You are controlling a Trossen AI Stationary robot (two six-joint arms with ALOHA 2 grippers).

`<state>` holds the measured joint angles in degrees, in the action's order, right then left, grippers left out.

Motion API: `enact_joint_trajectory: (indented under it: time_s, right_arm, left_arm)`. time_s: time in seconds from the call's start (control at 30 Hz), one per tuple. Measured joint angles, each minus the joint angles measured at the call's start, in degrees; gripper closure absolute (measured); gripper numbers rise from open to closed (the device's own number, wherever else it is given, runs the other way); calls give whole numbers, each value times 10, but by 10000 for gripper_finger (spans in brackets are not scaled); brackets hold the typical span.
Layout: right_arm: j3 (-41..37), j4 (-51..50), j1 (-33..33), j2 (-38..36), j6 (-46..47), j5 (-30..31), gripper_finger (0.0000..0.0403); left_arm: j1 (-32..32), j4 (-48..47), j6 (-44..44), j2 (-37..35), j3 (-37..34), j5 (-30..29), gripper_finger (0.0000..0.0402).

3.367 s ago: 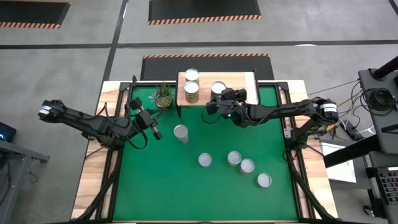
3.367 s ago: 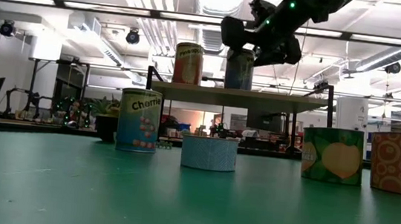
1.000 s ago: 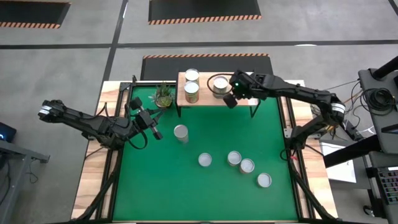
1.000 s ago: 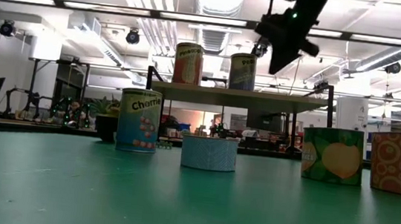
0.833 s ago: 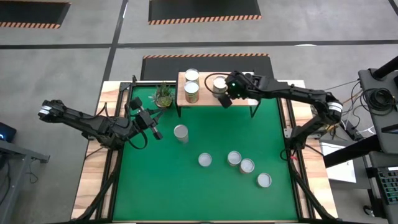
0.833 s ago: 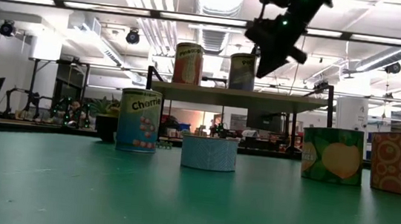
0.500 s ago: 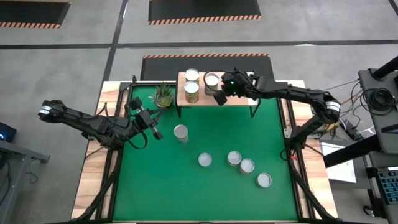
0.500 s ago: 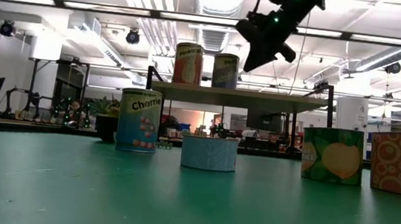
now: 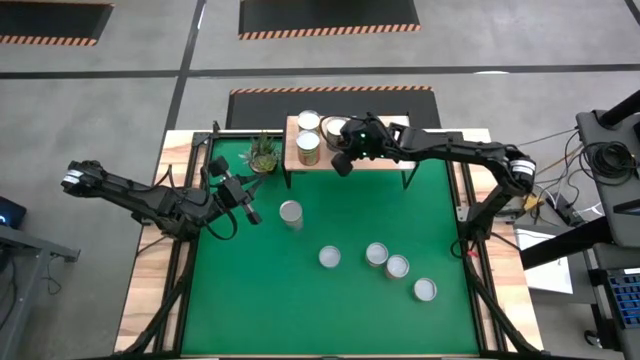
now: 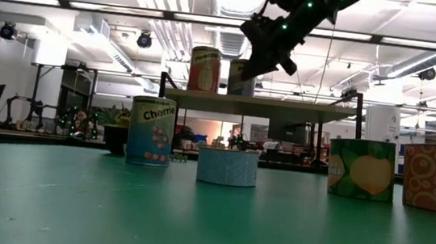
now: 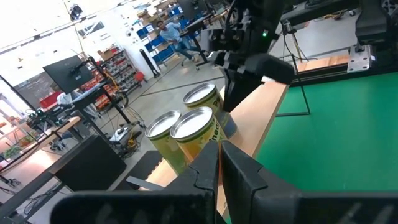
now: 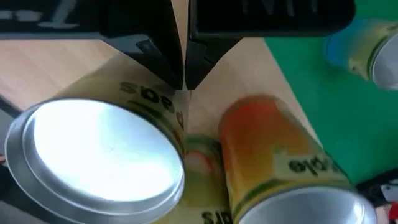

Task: Pick and place cans onto a shelf
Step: Put the canned peas on the shelf

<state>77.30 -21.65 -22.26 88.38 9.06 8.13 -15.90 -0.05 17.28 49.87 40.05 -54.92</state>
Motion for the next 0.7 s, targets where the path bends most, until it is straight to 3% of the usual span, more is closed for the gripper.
enact_joint_trajectory:
  time_s: [0.33, 0.7]
  right_arm:
    - [0, 34, -1, 11, -1, 38, 394]
    - [1, 40, -4, 10, -7, 39, 394]
  left_arm:
    - [0, 0, 0, 0, 0, 0, 402]
    - [0, 0, 0, 0, 0, 0, 402]
